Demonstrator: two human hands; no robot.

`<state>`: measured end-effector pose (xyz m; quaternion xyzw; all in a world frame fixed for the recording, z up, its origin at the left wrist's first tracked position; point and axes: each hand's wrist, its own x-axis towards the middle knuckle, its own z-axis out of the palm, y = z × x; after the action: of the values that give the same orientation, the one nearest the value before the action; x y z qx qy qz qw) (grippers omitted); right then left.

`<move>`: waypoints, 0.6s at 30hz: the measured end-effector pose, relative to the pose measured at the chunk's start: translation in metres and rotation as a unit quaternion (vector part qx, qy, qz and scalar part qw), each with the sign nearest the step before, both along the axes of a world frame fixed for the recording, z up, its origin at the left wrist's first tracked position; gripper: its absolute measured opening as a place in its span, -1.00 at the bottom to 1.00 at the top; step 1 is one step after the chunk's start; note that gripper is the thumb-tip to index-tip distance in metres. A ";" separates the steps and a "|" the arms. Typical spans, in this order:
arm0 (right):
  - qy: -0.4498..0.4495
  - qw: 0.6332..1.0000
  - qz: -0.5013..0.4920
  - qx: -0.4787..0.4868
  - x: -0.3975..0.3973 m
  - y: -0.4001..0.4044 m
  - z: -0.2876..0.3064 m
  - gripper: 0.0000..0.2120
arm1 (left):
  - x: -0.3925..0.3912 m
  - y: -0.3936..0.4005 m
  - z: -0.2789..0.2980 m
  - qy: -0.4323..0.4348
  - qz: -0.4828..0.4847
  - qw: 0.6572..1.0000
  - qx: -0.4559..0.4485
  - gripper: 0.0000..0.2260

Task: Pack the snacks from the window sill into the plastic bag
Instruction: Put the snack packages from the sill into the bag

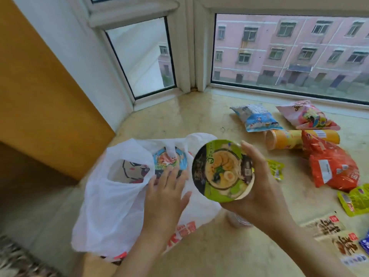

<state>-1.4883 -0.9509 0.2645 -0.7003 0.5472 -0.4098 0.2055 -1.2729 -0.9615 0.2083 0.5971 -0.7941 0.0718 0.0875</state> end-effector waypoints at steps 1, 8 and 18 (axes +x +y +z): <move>-0.040 0.999 0.025 0.023 0.017 -0.001 0.000 0.10 | 0.014 -0.002 -0.001 -0.008 0.004 1.000 -0.010 -0.61; -0.237 0.965 0.055 0.095 0.103 0.000 -0.043 -0.14 | 0.077 -0.018 -0.024 -0.040 0.033 0.996 0.066 -0.58; -0.265 0.956 -0.030 0.126 0.127 -0.005 -0.062 -0.28 | 0.073 -0.024 -0.026 0.032 0.093 0.972 0.214 -0.01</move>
<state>-1.3615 -0.9561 0.2029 -0.5186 0.5408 -0.5141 0.4175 -1.1996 -0.9859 0.1819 0.6755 -0.7286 -0.1106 -0.0242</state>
